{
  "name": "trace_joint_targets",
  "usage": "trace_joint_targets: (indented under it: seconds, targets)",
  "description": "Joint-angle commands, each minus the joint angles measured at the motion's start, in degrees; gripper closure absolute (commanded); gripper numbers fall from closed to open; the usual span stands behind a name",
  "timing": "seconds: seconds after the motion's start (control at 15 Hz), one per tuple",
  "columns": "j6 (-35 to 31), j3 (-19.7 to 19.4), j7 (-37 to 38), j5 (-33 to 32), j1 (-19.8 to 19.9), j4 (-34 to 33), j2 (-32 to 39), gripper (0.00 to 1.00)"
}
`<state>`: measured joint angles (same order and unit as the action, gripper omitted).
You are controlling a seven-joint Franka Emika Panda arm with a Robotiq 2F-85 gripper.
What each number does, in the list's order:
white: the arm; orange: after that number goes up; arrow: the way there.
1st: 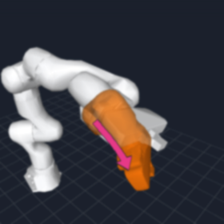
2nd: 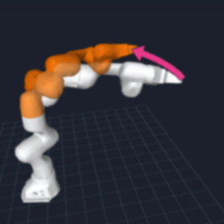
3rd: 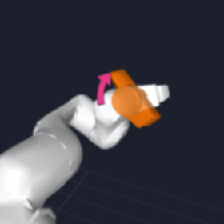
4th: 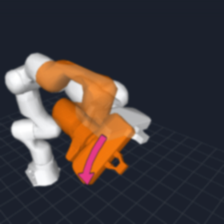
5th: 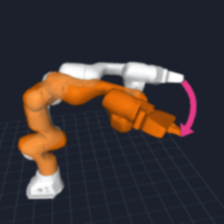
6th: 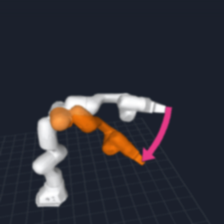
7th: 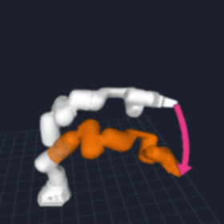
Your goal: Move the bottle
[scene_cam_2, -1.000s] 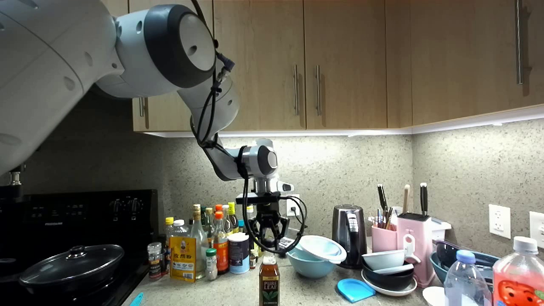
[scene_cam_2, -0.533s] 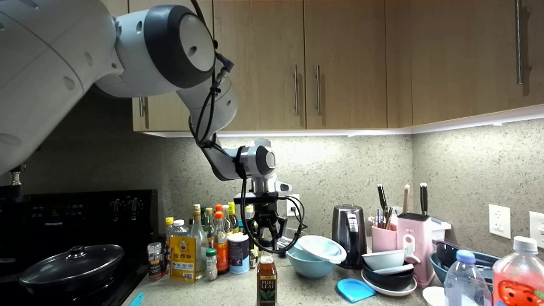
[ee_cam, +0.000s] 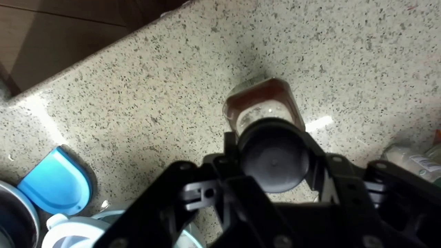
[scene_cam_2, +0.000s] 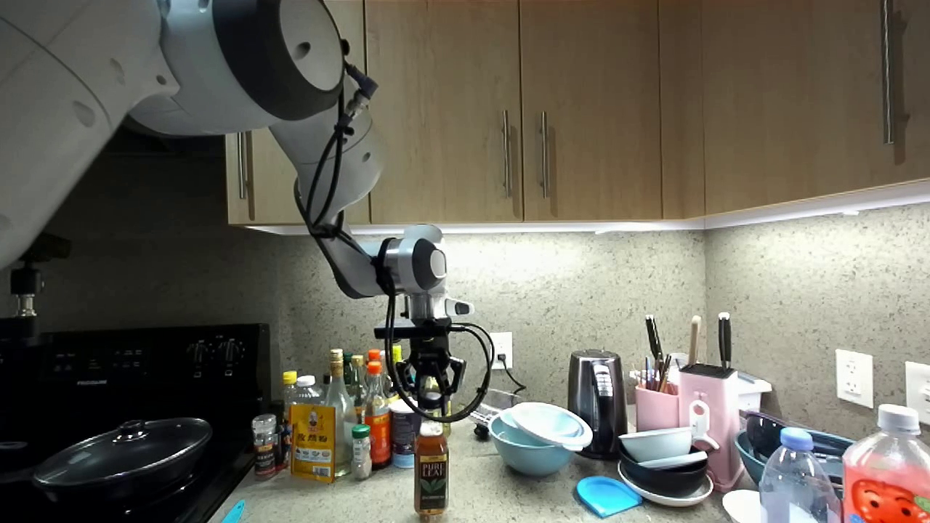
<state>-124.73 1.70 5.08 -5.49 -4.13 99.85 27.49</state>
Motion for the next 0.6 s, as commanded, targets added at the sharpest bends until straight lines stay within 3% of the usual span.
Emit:
trace_joint_targets:
  seconds: [0.0, 0.53]
  targets:
    - [-1.7, -0.2, 0.2, 0.5, -0.2, 6.1, -5.6, 0.79]
    - [-1.9, 0.5, -0.5, -0.1, -0.7, 12.7, -9.6, 0.79]
